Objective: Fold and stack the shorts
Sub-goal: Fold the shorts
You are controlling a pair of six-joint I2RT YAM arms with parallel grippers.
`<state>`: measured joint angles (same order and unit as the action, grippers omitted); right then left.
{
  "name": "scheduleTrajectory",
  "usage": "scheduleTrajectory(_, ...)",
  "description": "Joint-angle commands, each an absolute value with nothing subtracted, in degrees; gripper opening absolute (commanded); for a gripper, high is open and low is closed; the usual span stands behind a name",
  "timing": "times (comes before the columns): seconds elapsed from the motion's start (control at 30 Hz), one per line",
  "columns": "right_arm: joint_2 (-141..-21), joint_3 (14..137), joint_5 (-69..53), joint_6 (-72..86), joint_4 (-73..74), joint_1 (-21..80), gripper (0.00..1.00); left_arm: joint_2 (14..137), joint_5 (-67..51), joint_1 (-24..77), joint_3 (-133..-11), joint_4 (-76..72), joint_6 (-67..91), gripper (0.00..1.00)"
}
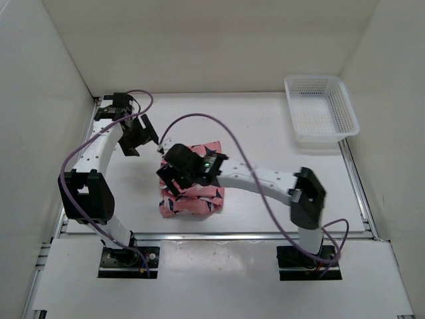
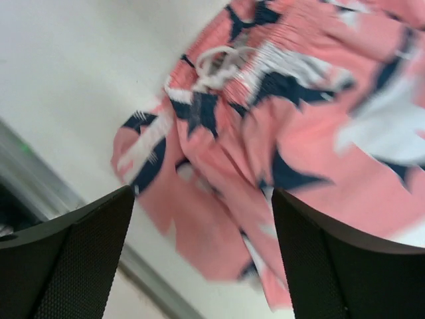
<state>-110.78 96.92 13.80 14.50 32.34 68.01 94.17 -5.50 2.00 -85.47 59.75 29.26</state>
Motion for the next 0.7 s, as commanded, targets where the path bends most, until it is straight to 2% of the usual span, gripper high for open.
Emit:
scheduleTrajectory(0.0, -95.66, 89.87, 15.73, 17.3, 28.04, 63.39, 0.84, 90.97, -4.04, 5.79, -83.06, 60.38, 27.25, 0.91)
scheduleTrajectory(0.03, -93.8, 87.65, 15.73, 20.01, 28.04, 62.24, 0.79, 90.97, -3.43, 7.54, -82.1, 59.68, 27.25, 0.88)
scheduleTrajectory(0.07, -92.21, 85.45, 15.73, 21.95, 28.04, 60.92, 0.58, 90.97, -3.43, 8.43, -80.0, 59.68, 27.25, 0.85)
scheduleTrajectory(0.1, -89.59, 81.25, 14.17, 23.54, 28.04, 57.86, 0.45, 90.36, -3.43, 9.22, -78.85, 57.94, 27.77, 0.8)
scheduleTrajectory(0.13, -88.78, 79.38, 12.67, 26.51, 28.04, 56.35, 0.34, 90.35, -3.43, 11.06, -77.71, 57.14, 28.3, 0.7)
scheduleTrajectory(0.17, -88.77, 77.89, 11.35, 28.02, 28.04, 54.77, 0.19, 90.35, -3.95, 12.03, -75.69, 56.17, 29.34, 0.65)
scheduleTrajectory(0.3, -91.84, 75.32, 3.09, 30.93, 26.37, 49.66, 0.1, 93.68, -2.74, 16.25, -74.18, 52.39, 32.16, 0.45)
scheduleTrajectory(0.4, -96.49, 75.32, 0.71, 30.94, 22.69, 49.04, 0.1, 98.77, -0.45, 16.26, -74.79, 51.07, 32.7, 0.34)
scheduleTrajectory(0.53, -107.19, 76.98, -0.43, 30.41, 20.74, 47.91, 0.06, 107.72, 3.69, 16.79, -77.86, 50.45, 32.7, 0.32)
scheduleTrajectory(0.67, -113.02, 79.01, 2.19, 33.13, 22.14, 46.67, 0.01, 112.57, 4.39, 17.84, -80.5, 50.45, 31.47, 0.32)
